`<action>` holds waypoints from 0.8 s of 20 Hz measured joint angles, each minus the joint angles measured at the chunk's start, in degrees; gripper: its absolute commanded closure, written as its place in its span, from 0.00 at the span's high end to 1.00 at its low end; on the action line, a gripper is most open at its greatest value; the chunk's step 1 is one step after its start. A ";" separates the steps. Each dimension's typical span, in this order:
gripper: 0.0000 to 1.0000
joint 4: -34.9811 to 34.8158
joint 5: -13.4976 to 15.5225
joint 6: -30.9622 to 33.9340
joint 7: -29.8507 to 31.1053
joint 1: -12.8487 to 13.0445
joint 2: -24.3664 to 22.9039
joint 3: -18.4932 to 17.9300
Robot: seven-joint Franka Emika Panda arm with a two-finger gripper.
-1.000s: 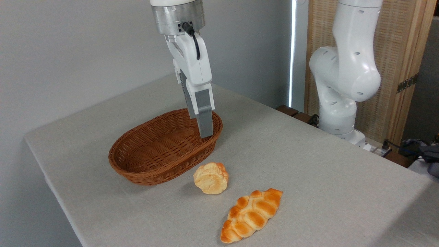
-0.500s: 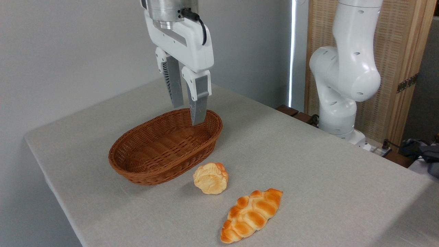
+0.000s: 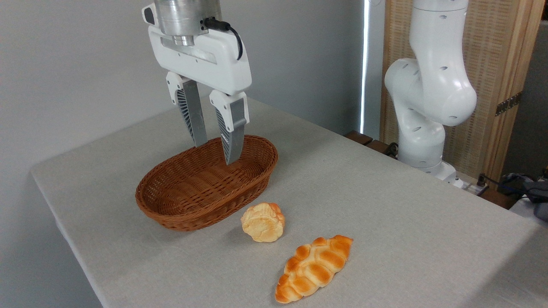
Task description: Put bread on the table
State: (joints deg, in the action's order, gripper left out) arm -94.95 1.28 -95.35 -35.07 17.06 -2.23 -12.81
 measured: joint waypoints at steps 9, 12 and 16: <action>1.00 0.41 -0.23 2.21 -0.40 -5.92 0.29 6.85; 1.00 1.78 -1.09 2.28 -0.57 -6.19 1.03 7.82; 1.00 2.70 -1.24 4.24 -2.77 -6.26 1.66 7.95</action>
State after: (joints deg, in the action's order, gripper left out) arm -92.25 0.04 -91.11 -37.83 10.80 -0.57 -4.85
